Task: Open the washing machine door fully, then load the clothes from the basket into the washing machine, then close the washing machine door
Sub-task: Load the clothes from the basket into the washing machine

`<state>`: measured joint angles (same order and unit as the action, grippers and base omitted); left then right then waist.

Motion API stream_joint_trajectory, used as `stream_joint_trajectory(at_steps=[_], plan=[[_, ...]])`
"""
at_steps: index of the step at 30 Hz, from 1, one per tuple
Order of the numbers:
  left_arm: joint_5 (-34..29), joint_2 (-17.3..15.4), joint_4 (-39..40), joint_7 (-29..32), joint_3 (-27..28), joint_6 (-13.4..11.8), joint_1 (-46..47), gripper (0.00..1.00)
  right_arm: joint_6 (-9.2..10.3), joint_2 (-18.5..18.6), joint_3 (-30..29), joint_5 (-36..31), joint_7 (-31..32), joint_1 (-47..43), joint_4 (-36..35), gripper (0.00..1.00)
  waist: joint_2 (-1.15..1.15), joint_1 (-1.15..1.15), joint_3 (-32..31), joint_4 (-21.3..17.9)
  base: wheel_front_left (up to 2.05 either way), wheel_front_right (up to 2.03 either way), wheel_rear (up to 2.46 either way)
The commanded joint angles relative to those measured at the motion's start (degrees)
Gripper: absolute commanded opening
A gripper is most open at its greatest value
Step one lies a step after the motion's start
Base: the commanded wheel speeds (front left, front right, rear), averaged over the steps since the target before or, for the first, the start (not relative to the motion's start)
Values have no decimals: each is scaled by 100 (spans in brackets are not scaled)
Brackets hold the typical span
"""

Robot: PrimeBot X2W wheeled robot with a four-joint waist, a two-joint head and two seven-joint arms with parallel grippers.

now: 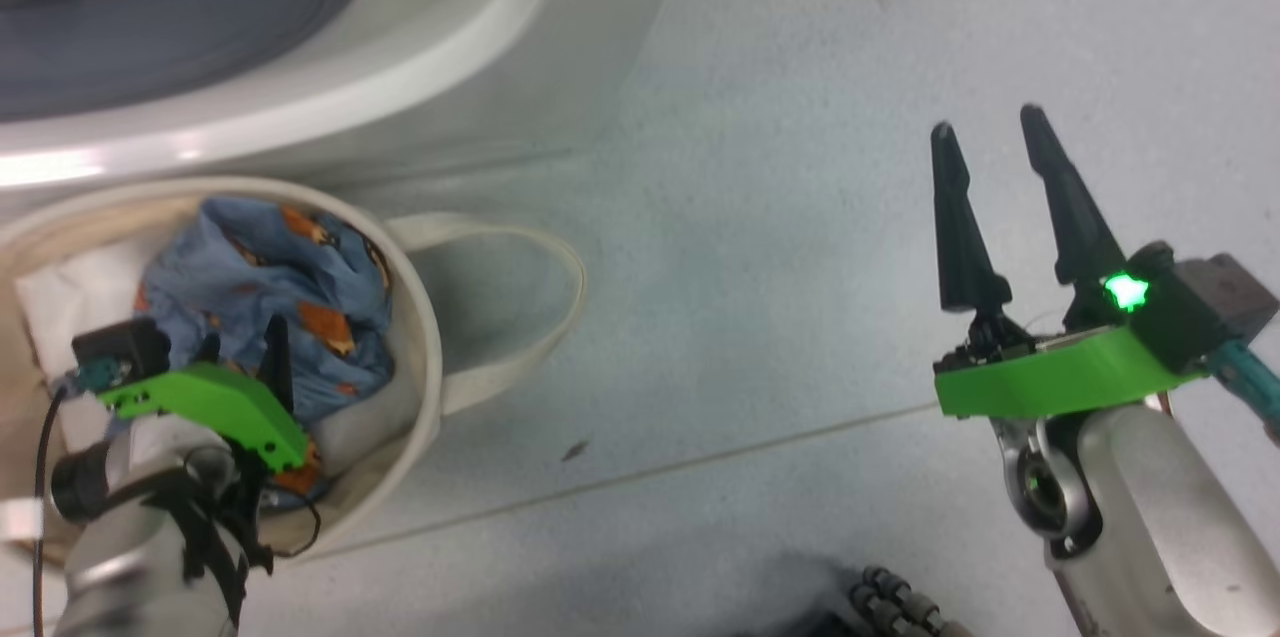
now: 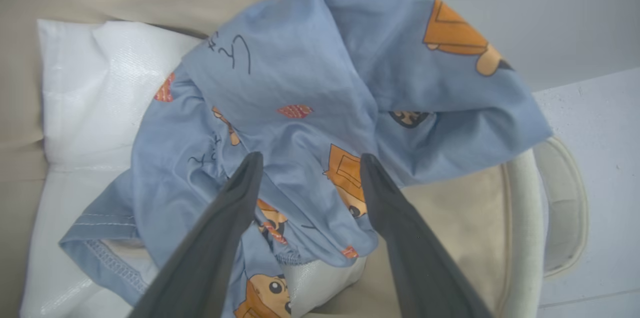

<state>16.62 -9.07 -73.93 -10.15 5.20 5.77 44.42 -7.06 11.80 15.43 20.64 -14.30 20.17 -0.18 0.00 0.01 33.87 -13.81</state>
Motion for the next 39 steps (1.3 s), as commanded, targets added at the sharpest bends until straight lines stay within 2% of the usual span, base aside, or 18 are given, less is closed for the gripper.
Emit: stream_joint_trajectory(at_steps=[1, 13, 20, 25, 26, 27, 39], plan=[[-53, -216, 32, 5, 70, -29, -26, 100, -43, 55, 70, -78, -70, -5, -207, 100, 0, -1, 237, -20, 0, 0, 0], [-202, -439, 1, 564, -199, -249, 390, 100, -43, 286, -121, -252, -70, 247, -479, 100, 0, -1, 932, -158, 0, 0, 0], [-296, -600, -1, 1222, -335, -606, 351, 100, -43, 359, -195, -269, -70, 149, -605, 100, 0, -1, 1080, -297, 0, 0, 0], [-284, -591, -1, 1235, -386, -639, 409, 99, -43, 383, -282, -277, -70, 38, -649, 100, 0, -1, 1094, -300, 0, 0, 0], [-285, -586, -1, 1236, -403, -623, 406, 9, -43, 379, -287, -279, -70, 28, -652, 100, 0, -1, 1085, -298, 0, 0, 0], [-278, -570, -1, 1257, -416, -594, 395, 0, -43, 374, -286, -278, -70, 22, -657, 100, 0, -1, 1072, -296, 0, 0, 0], [-130, -392, -2, 318, -441, -312, 489, 0, -43, 332, -275, -214, -70, 65, -591, 100, 0, -1, 861, -74, 0, 0, 0]])
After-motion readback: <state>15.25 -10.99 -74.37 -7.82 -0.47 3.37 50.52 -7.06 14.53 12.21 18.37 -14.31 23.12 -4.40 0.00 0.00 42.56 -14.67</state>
